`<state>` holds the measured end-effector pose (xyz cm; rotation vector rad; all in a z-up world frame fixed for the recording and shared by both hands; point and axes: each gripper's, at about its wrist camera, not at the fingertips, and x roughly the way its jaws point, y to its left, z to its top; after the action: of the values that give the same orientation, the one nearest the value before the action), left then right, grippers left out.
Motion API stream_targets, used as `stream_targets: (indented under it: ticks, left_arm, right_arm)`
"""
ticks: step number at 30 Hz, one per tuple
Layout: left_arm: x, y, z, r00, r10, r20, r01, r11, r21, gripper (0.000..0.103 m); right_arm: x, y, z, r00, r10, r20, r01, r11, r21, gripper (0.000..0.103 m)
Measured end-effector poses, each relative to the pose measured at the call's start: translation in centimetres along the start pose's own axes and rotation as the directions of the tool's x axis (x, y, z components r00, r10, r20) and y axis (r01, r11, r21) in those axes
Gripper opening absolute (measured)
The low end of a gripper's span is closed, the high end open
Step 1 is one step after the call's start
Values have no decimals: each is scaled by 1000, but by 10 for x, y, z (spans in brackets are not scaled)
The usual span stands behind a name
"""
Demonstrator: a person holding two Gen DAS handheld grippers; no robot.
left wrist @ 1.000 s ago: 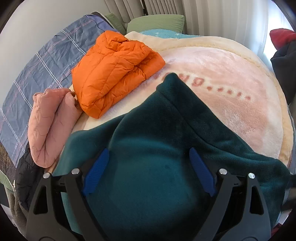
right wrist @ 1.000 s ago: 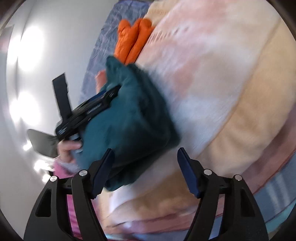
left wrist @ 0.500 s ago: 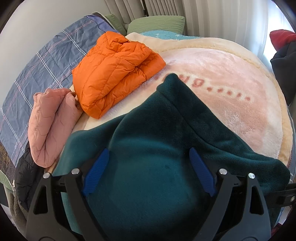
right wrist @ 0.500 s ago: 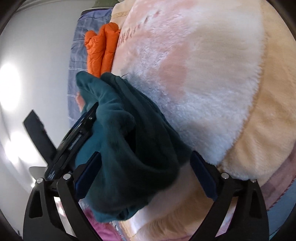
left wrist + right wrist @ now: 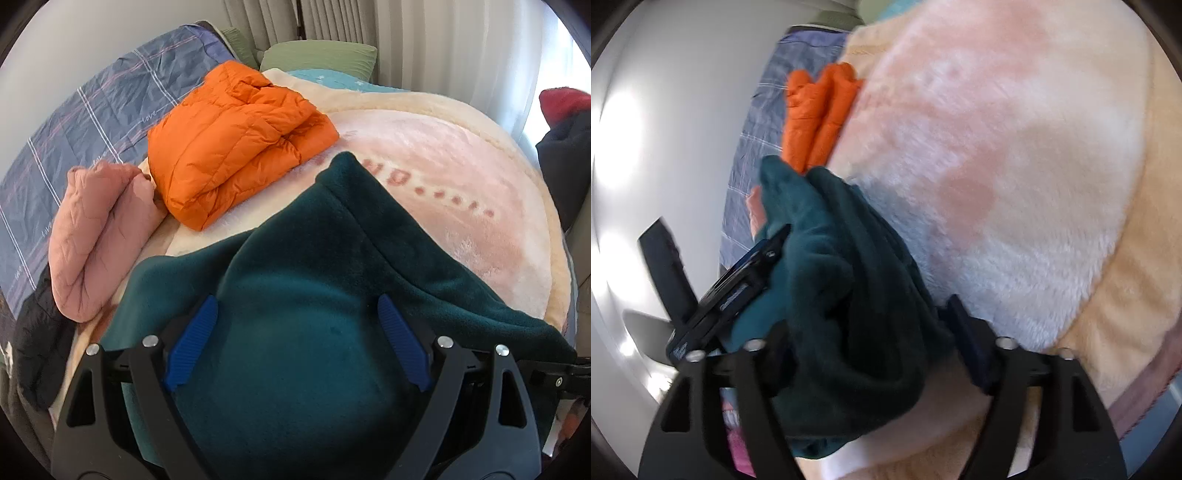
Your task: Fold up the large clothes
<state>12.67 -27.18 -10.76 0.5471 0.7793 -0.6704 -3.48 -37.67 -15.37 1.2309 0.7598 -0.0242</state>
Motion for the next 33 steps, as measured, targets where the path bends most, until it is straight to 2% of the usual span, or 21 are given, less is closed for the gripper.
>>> stream_targets:
  ticks: [1,4,5,6,9,16,18,20,23,24,26,27,28,29,31,32,33]
  left_arm:
    - [0,-1,0,1000,4,2,-4,1000,2,90]
    - [0,3,0,1000,-16,3,16,1000,-13,90]
    - [0,4,0,1000,-17,3,17,1000,-15,90]
    - [0,4,0,1000,-16,3,16,1000,-15,90]
    - [0,4,0,1000,-14,3,14,1000,-13,90]
    - [-10,6,-3,999,-13,33,14,1000,-19,90]
    - [-17,11,-4,999,-23,48,25,999,-39,90]
    - [-33,28,-9,994,-55,93,65,992,-109,90]
    - [-52,61,-25,975,-143,173,178,961,-210,91]
    - [-57,75,-33,974,-115,196,164,952,-257,100]
    - [-58,97,-48,980,-3,197,73,935,-346,101]
    - [-55,107,-55,981,4,192,71,923,-378,101]
    - [-50,116,-62,983,-17,185,93,907,-411,101]
    - [-41,128,-71,980,-78,181,154,874,-460,101]
    - [-30,143,-85,961,-172,219,265,804,-532,101]
    - [-25,147,-88,953,-194,234,294,785,-545,101]
    - [-22,148,-89,950,-196,242,300,788,-538,101]
  right_arm:
    - [5,-4,1,1000,21,-12,-20,999,30,83]
    - [12,0,3,1000,17,-19,-17,1000,8,87]
    - [17,3,3,1000,16,-20,-16,1000,0,85]
    - [19,4,4,1000,25,-18,-26,1000,-7,76]
    - [13,4,5,999,39,-2,-39,998,-39,61]
    - [6,6,-1,1000,15,19,-12,990,-140,60]
    - [6,9,-1,1000,3,31,2,986,-167,60]
    - [3,13,-3,998,-17,58,29,978,-205,60]
    - [1,18,-6,996,-33,82,53,964,-259,59]
    - [1,18,-6,996,-36,87,58,962,-267,59]
    - [1,16,-6,996,-28,87,50,963,-263,59]
    - [2,15,-5,996,-20,84,42,965,-260,59]
    - [2,13,-5,996,-15,82,36,965,-259,59]
    - [0,11,-6,997,-9,79,29,965,-260,59]
    - [1,12,-5,998,1,70,17,966,-259,60]
    - [2,13,-4,998,5,66,12,967,-256,61]
    - [1,12,-5,998,8,61,7,968,-250,63]
